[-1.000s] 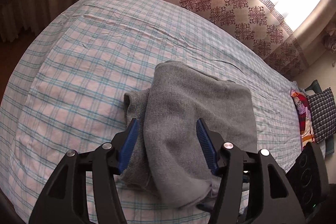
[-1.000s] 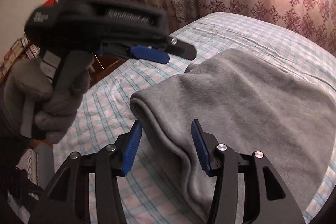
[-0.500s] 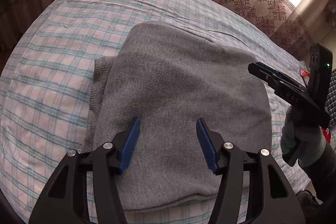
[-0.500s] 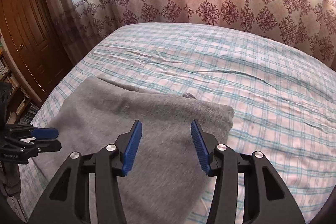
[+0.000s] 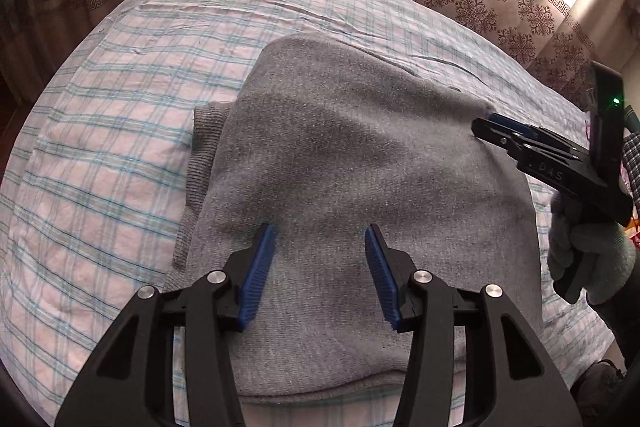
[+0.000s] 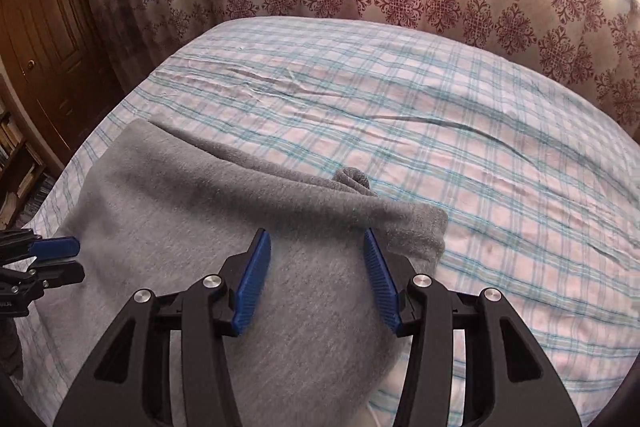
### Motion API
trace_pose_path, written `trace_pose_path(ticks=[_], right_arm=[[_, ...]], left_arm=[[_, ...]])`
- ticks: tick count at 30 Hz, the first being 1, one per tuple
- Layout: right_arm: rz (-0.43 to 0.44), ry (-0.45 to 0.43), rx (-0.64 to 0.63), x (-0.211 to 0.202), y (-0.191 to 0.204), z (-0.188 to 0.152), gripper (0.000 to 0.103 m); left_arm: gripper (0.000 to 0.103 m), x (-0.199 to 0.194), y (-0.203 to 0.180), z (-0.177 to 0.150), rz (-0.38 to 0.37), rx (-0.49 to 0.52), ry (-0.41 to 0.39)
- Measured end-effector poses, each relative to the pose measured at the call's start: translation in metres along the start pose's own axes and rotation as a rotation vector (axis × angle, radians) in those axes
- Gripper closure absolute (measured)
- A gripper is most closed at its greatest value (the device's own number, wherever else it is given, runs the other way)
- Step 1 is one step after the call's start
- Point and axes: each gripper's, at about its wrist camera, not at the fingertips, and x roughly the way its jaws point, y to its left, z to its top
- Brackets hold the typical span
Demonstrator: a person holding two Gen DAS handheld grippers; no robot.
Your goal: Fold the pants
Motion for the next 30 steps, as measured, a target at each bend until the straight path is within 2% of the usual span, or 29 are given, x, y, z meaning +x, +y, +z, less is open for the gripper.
trace_pose_path(ticks=[1,3,5,7,8,10,15,20,22,25,30], right_arm=[[0.007,-0.014,0.003,-0.010,0.000,-0.004,0.054],[0.015,-0.019,0.026,-0.026,-0.005,-0.015,0.053],[0.017,-0.019,0.052,-0.039,-0.010,-0.028,0.052],[0.014,-0.006,0.087,-0.047,-0.015,-0.040,0.036],[0.007,0.002,0.111,-0.051,-0.019,-0.045,0.034],[0.022,0.017,0.149,-0.054,-0.024,-0.054,0.034],[0.057,0.062,0.204,-0.049,-0.030,-0.069,0.034],[0.112,0.083,0.237,-0.044,-0.030,-0.071,0.034],[0.124,0.090,0.253,-0.041,-0.033,-0.072,0.028],[0.135,0.097,0.280,-0.036,-0.036,-0.073,0.027],[0.150,0.106,0.294,-0.031,-0.038,-0.075,0.025]], left_arm=[[0.042,-0.003,-0.004,0.001,0.013,0.002,-0.009],[0.027,-0.011,-0.011,0.001,0.051,0.007,-0.027],[0.021,-0.020,-0.017,0.003,0.105,0.023,-0.064],[0.011,-0.029,-0.024,0.004,0.172,0.048,-0.109],[0.003,-0.033,-0.027,0.004,0.209,0.066,-0.130],[0.003,-0.037,-0.031,0.003,0.273,0.096,-0.164],[0.003,-0.028,-0.013,0.008,0.305,0.045,-0.127],[0.003,-0.014,0.010,0.006,0.266,-0.029,-0.091],[0.003,-0.008,0.017,0.005,0.256,-0.049,-0.074],[0.003,0.000,0.023,0.003,0.261,-0.054,-0.058],[0.003,0.009,0.031,0.002,0.228,-0.066,-0.040]])
